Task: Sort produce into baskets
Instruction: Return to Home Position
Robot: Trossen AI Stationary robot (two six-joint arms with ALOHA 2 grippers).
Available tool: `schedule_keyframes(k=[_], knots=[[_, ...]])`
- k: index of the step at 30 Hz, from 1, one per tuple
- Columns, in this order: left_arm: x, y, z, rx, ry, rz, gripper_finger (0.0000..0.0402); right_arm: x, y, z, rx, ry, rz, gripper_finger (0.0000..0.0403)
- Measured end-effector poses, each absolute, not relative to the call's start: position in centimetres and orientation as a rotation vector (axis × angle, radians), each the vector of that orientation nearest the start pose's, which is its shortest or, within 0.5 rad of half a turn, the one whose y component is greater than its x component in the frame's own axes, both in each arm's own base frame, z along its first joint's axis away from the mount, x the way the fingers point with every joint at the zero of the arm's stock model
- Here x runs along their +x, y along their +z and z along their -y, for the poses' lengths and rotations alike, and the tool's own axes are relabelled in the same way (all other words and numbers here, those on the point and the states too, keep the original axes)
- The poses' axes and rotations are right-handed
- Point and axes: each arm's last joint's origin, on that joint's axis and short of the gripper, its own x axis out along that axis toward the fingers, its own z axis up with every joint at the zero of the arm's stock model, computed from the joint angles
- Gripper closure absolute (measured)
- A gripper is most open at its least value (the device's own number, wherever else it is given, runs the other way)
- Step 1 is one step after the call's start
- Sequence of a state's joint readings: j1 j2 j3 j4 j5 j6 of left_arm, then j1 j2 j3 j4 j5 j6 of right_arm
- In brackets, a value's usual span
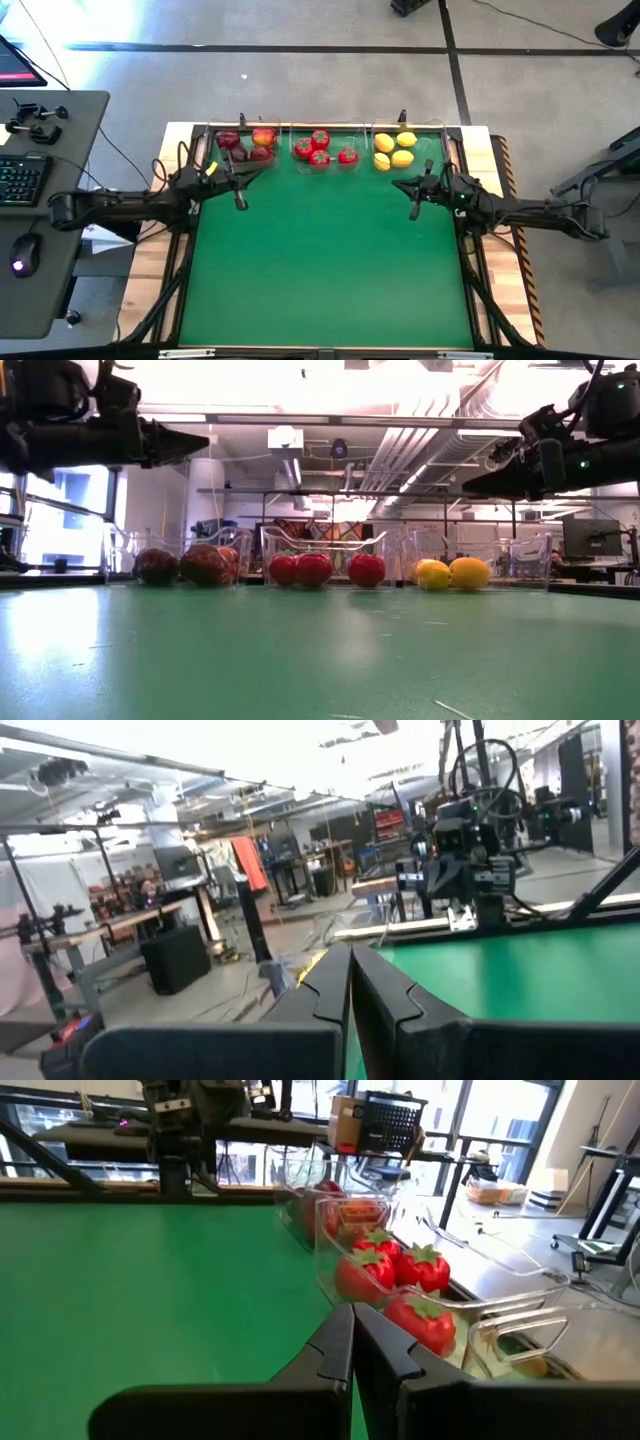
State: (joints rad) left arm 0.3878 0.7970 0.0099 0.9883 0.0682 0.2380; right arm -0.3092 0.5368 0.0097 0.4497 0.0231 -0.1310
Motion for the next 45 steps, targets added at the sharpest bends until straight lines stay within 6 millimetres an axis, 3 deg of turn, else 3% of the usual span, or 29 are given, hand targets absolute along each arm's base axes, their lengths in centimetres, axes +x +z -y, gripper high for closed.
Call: schedule_keyframes(k=[26, 36, 45], knots=[[10.4, 17.9, -3.6, 0.174, 0.285, 0.078, 0.0401, 11.4, 15.8, 4.1, -0.093, -0.345, -0.123, 0.0403], [9.3, 17.2, -2.4, 0.099, 0.085, 0.052, 0.0401, 10.7, 16.4, 3.9, -0.096, -0.349, -0.067, 0.0403], [9.4, 17.0, -2.6, 0.129, 0.168, 0.027, 0.0401, 10.4, 16.8, 3.8, -0.108, -0.35, -0.026, 0.0403]])
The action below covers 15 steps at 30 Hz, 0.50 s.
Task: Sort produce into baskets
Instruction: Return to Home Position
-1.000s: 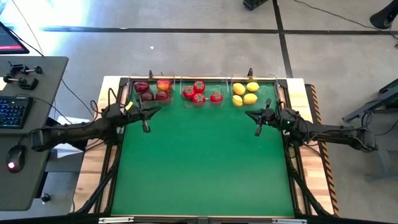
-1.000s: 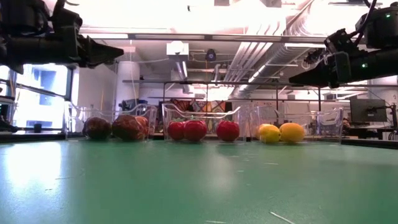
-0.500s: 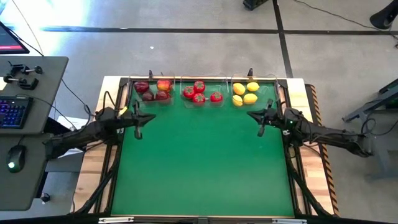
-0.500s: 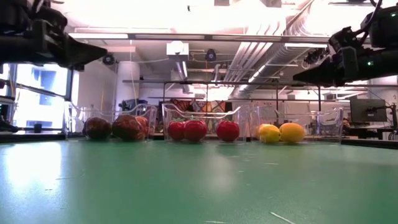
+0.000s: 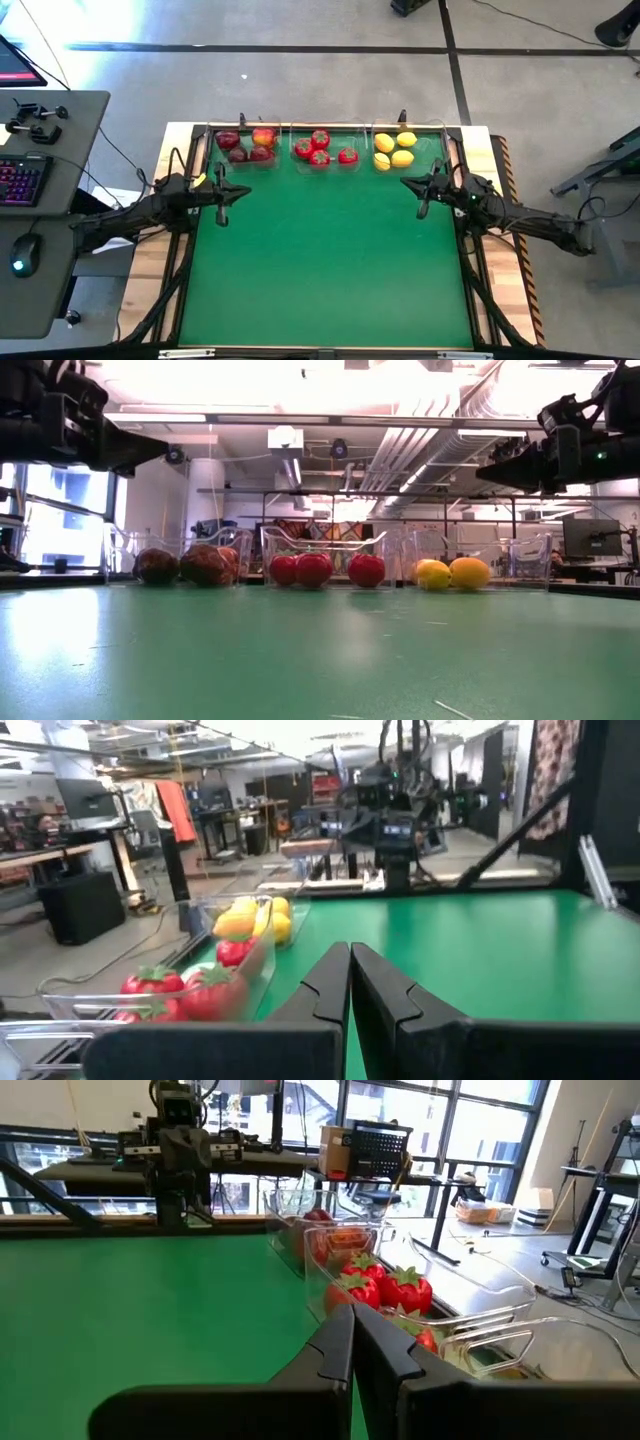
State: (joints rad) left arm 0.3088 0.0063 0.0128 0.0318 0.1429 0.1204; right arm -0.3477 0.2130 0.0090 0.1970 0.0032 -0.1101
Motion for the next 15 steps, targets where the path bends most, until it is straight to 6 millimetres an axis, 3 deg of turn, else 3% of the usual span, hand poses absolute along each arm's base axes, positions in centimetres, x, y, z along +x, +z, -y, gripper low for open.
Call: schedule_keyframes(k=[9, 15], knots=[[9.36, 17.09, -2.53, 0.091, 0.172, 0.035, 0.0401, 10.07, 16.84, 4.15, -0.093, -0.422, -0.018, 0.0403], [9.31, 16.88, -2.82, 0.061, 0.271, 0.013, 0.0401, 9.94, 16.79, 4.43, -0.089, -0.506, -0.025, 0.0403]])
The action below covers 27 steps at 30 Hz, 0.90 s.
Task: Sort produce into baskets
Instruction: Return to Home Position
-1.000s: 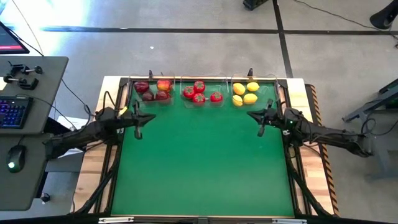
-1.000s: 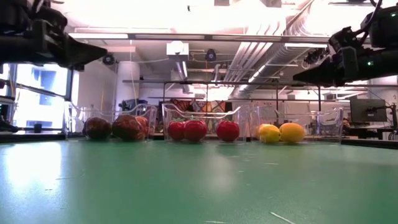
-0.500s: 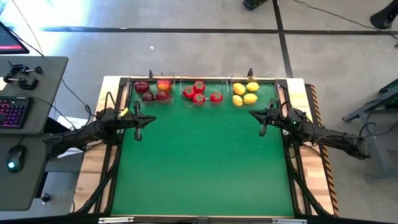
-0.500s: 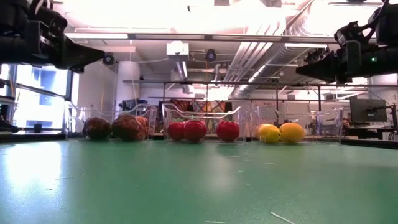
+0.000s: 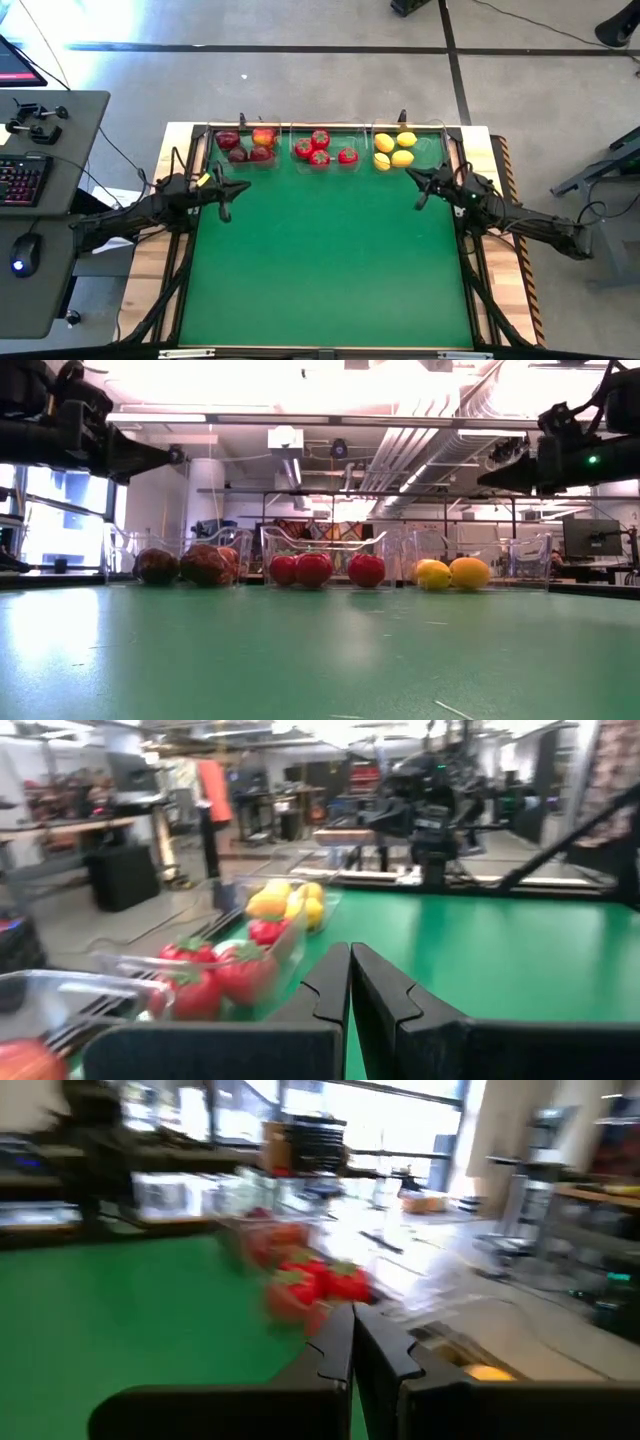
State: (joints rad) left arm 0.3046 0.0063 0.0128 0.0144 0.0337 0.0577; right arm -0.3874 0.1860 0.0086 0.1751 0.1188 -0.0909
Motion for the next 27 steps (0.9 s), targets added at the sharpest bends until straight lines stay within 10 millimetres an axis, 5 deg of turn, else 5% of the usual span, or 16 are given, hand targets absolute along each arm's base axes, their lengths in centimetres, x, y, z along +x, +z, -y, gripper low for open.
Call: schedule_keyframes(k=[6, 27], knots=[[9.4, 16.7, -3.0, 0.053, 0.302, -0.01, 0.0401, 9.6, 15.7, 4.8, -0.054, -0.668, -0.135, 0.0403], [9.5, 16.6, -3.0, 0.044, 0.299, -0.018, 0.0401, 9.7, 15.6, 4.8, 0.008, -0.664, -0.14, 0.0403]])
